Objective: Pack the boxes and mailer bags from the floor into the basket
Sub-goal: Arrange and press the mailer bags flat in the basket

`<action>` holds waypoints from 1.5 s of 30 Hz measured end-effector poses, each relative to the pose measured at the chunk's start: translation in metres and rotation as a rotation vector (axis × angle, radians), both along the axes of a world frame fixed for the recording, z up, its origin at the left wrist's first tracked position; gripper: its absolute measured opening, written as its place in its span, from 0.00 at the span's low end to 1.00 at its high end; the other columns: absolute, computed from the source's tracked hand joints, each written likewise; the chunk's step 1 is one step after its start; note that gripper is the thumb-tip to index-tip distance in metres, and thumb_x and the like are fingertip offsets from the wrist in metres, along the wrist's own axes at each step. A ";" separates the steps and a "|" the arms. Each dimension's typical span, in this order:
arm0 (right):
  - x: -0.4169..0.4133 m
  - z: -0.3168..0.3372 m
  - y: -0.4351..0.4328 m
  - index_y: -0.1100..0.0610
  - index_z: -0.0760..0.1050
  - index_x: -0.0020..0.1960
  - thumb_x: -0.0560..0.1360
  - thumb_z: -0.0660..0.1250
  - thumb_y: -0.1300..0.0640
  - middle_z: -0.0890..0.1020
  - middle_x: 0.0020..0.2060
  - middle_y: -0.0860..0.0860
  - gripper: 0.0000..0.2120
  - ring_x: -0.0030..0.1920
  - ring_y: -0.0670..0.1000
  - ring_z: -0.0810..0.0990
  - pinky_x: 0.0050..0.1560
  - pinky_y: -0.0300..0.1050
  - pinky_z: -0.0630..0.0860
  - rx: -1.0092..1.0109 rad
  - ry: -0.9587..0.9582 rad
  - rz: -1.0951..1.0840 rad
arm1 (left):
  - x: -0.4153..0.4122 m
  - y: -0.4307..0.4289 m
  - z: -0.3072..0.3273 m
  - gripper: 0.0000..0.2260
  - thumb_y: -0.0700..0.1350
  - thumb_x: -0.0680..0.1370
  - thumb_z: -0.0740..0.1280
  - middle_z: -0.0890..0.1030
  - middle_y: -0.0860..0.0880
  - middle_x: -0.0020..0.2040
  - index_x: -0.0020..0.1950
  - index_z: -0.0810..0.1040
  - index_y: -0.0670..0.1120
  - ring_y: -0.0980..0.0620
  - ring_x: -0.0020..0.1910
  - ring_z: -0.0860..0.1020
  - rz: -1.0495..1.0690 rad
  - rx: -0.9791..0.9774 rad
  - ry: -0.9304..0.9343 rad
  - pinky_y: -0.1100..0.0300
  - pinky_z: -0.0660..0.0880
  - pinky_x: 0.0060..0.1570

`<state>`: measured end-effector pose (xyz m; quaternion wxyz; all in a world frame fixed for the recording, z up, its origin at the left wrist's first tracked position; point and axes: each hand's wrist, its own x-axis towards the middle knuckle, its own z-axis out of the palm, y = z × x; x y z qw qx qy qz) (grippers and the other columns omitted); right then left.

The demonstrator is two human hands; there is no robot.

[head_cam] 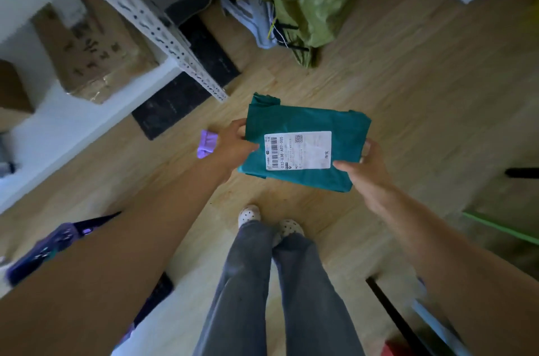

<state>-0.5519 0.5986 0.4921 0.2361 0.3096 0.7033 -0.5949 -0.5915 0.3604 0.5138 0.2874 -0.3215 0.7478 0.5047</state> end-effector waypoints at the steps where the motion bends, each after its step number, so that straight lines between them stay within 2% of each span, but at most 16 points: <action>1: 0.000 0.012 -0.004 0.46 0.67 0.51 0.70 0.71 0.66 0.77 0.49 0.48 0.20 0.46 0.41 0.77 0.40 0.40 0.74 -0.006 0.009 0.033 | 0.011 -0.008 0.011 0.26 0.30 0.71 0.66 0.77 0.47 0.46 0.66 0.69 0.46 0.51 0.41 0.77 0.047 0.005 0.013 0.57 0.76 0.42; 3: -0.001 0.034 -0.014 0.48 0.67 0.57 0.71 0.71 0.65 0.77 0.51 0.49 0.22 0.49 0.43 0.77 0.44 0.42 0.75 -0.009 0.014 0.103 | 0.032 -0.023 0.031 0.28 0.32 0.68 0.68 0.78 0.44 0.53 0.67 0.70 0.47 0.47 0.48 0.77 0.150 0.018 0.028 0.54 0.76 0.48; 5: -0.001 0.052 -0.027 0.51 0.64 0.65 0.71 0.71 0.63 0.77 0.54 0.50 0.28 0.53 0.47 0.77 0.46 0.45 0.76 0.008 0.017 0.186 | 0.054 -0.038 0.048 0.27 0.32 0.71 0.68 0.79 0.44 0.54 0.67 0.69 0.48 0.47 0.49 0.78 0.270 0.030 0.018 0.53 0.76 0.50; 9: 0.001 0.079 -0.062 0.51 0.65 0.67 0.71 0.71 0.63 0.78 0.56 0.50 0.28 0.55 0.48 0.77 0.45 0.43 0.75 -0.004 0.053 0.339 | 0.099 -0.072 0.075 0.21 0.32 0.72 0.68 0.79 0.44 0.57 0.62 0.70 0.47 0.46 0.53 0.80 0.441 0.015 0.007 0.46 0.78 0.54; 14: 0.009 0.106 -0.116 0.51 0.66 0.68 0.72 0.70 0.64 0.78 0.55 0.47 0.28 0.55 0.48 0.76 0.44 0.40 0.73 -0.072 0.086 0.488 | 0.155 -0.108 0.104 0.19 0.31 0.74 0.65 0.79 0.44 0.52 0.62 0.71 0.45 0.47 0.45 0.79 0.659 0.039 0.060 0.52 0.78 0.44; 17: 0.021 0.121 -0.148 0.53 0.66 0.69 0.72 0.70 0.66 0.78 0.54 0.48 0.28 0.53 0.48 0.77 0.45 0.40 0.74 -0.111 0.110 0.559 | 0.188 -0.127 0.118 0.20 0.31 0.73 0.66 0.79 0.42 0.57 0.64 0.72 0.44 0.48 0.42 0.78 0.754 0.030 0.103 0.58 0.75 0.34; 19: 0.032 0.131 -0.167 0.53 0.67 0.68 0.72 0.69 0.68 0.79 0.52 0.47 0.28 0.50 0.46 0.78 0.43 0.40 0.75 -0.124 0.125 0.597 | 0.209 -0.140 0.131 0.22 0.30 0.73 0.66 0.79 0.42 0.58 0.65 0.72 0.44 0.49 0.41 0.79 0.834 0.020 0.127 0.59 0.74 0.33; 23: 0.059 0.151 -0.201 0.46 0.68 0.66 0.72 0.69 0.64 0.80 0.49 0.43 0.26 0.51 0.50 0.80 0.48 0.58 0.80 -0.089 0.128 0.714 | 0.255 -0.168 0.152 0.21 0.30 0.73 0.65 0.79 0.42 0.59 0.64 0.73 0.44 0.42 0.51 0.80 0.877 0.032 0.175 0.49 0.79 0.49; 26: 0.088 0.161 -0.227 0.44 0.69 0.64 0.71 0.69 0.62 0.81 0.51 0.45 0.25 0.50 0.51 0.81 0.45 0.69 0.78 -0.071 0.131 0.764 | 0.295 -0.185 0.168 0.20 0.29 0.74 0.64 0.79 0.41 0.58 0.64 0.73 0.43 0.40 0.53 0.80 0.921 0.063 0.187 0.46 0.78 0.52; 29: 0.126 0.166 -0.255 0.42 0.67 0.65 0.70 0.72 0.59 0.80 0.52 0.46 0.28 0.51 0.53 0.81 0.46 0.68 0.79 -0.040 0.104 0.803 | 0.342 -0.202 0.174 0.21 0.29 0.74 0.64 0.79 0.39 0.59 0.65 0.73 0.44 0.38 0.56 0.79 0.970 0.063 0.187 0.42 0.77 0.56; 32: 0.159 0.158 -0.284 0.40 0.68 0.63 0.63 0.75 0.55 0.79 0.59 0.48 0.32 0.57 0.53 0.80 0.56 0.63 0.77 -0.013 0.131 0.867 | 0.393 -0.218 0.179 0.20 0.29 0.74 0.63 0.78 0.41 0.58 0.64 0.73 0.43 0.39 0.56 0.79 1.049 0.062 0.186 0.41 0.76 0.57; 34: 0.182 0.162 -0.308 0.45 0.68 0.66 0.66 0.74 0.61 0.77 0.63 0.52 0.32 0.60 0.54 0.78 0.60 0.60 0.75 -0.046 0.139 0.881 | 0.423 -0.228 0.182 0.19 0.28 0.75 0.62 0.78 0.42 0.54 0.63 0.73 0.41 0.41 0.53 0.79 1.118 0.084 0.208 0.45 0.77 0.54; 35: 0.193 0.167 -0.321 0.47 0.68 0.67 0.68 0.72 0.64 0.76 0.63 0.53 0.31 0.59 0.54 0.78 0.60 0.59 0.75 -0.050 0.142 0.902 | 0.436 -0.233 0.183 0.19 0.27 0.75 0.61 0.77 0.43 0.53 0.63 0.73 0.41 0.42 0.50 0.78 1.160 0.113 0.226 0.48 0.78 0.49; 37: 0.213 0.180 -0.347 0.52 0.68 0.69 0.70 0.71 0.67 0.77 0.62 0.54 0.30 0.57 0.54 0.79 0.56 0.55 0.77 -0.034 0.176 0.966 | 0.462 -0.244 0.185 0.20 0.27 0.75 0.61 0.76 0.43 0.52 0.64 0.72 0.42 0.44 0.47 0.77 1.236 0.159 0.260 0.55 0.76 0.40; 40: 0.234 0.185 -0.386 0.56 0.66 0.71 0.72 0.69 0.69 0.78 0.59 0.56 0.30 0.51 0.52 0.79 0.43 0.44 0.77 -0.019 0.204 1.041 | 0.496 -0.264 0.182 0.21 0.28 0.75 0.61 0.77 0.42 0.53 0.66 0.71 0.42 0.44 0.48 0.77 1.310 0.160 0.277 0.60 0.74 0.38; 45: 0.258 0.178 -0.454 0.55 0.66 0.71 0.71 0.70 0.69 0.80 0.54 0.55 0.31 0.50 0.55 0.81 0.53 0.54 0.78 0.025 0.200 1.172 | 0.535 -0.298 0.167 0.20 0.30 0.75 0.62 0.78 0.45 0.47 0.64 0.72 0.46 0.48 0.39 0.78 1.435 0.182 0.246 0.56 0.76 0.41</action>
